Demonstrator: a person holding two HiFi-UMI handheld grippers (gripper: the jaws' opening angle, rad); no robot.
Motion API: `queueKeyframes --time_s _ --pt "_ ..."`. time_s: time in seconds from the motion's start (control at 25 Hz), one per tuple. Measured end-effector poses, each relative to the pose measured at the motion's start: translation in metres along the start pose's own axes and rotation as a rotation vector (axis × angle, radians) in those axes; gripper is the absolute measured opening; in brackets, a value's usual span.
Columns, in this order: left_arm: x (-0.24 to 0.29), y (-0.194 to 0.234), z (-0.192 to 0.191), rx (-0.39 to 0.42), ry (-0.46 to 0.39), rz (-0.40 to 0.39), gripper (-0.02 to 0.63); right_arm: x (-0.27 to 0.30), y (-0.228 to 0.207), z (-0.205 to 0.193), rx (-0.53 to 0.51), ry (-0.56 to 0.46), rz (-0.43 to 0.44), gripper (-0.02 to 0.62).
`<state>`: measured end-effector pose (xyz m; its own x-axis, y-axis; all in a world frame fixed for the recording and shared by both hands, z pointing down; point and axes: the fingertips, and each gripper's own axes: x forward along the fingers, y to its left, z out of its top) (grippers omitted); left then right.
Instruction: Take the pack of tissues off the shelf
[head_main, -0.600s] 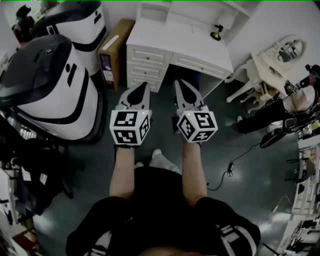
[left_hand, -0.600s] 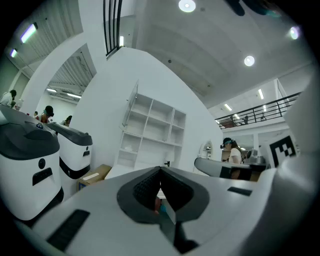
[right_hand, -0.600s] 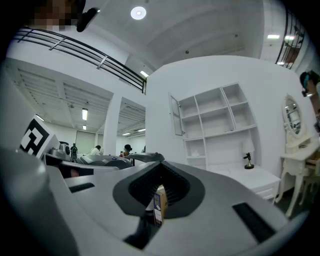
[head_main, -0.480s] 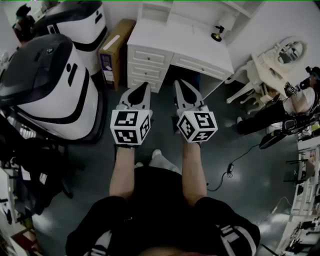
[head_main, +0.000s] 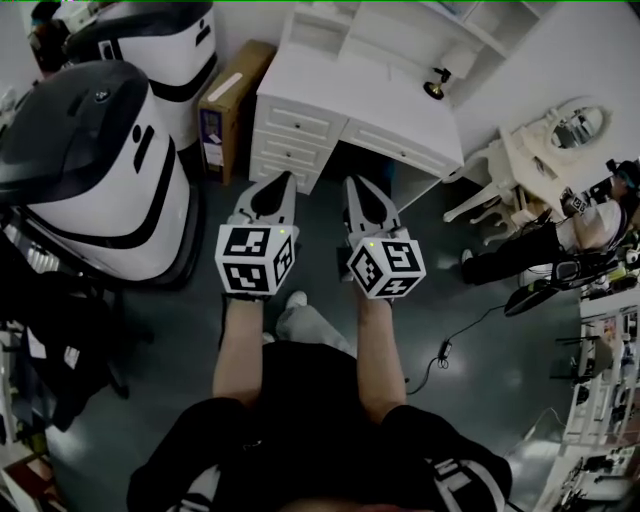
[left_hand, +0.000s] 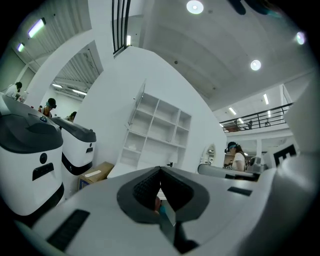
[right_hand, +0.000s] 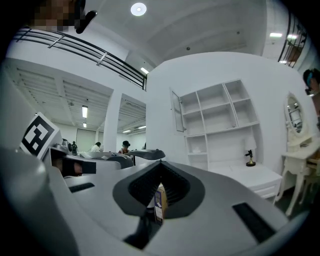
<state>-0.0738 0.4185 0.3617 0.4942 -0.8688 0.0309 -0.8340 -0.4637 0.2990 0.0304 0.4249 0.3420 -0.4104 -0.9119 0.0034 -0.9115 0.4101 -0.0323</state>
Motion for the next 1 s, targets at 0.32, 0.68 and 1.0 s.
queueKeyframes --time_s 0.32,0.68,1.0 --pt "0.031 0.021 -0.003 -0.013 0.024 -0.006 0.011 0.032 -0.020 -0.011 0.022 0.021 -0.017 0.018" --pt "0.094 0.071 0.007 -0.044 0.058 0.056 0.011 0.116 -0.040 -0.020 0.049 0.073 0.049 0.018" --pt "0.153 0.126 -0.013 -0.070 0.103 0.077 0.011 0.189 -0.065 -0.056 0.082 0.116 0.046 0.018"
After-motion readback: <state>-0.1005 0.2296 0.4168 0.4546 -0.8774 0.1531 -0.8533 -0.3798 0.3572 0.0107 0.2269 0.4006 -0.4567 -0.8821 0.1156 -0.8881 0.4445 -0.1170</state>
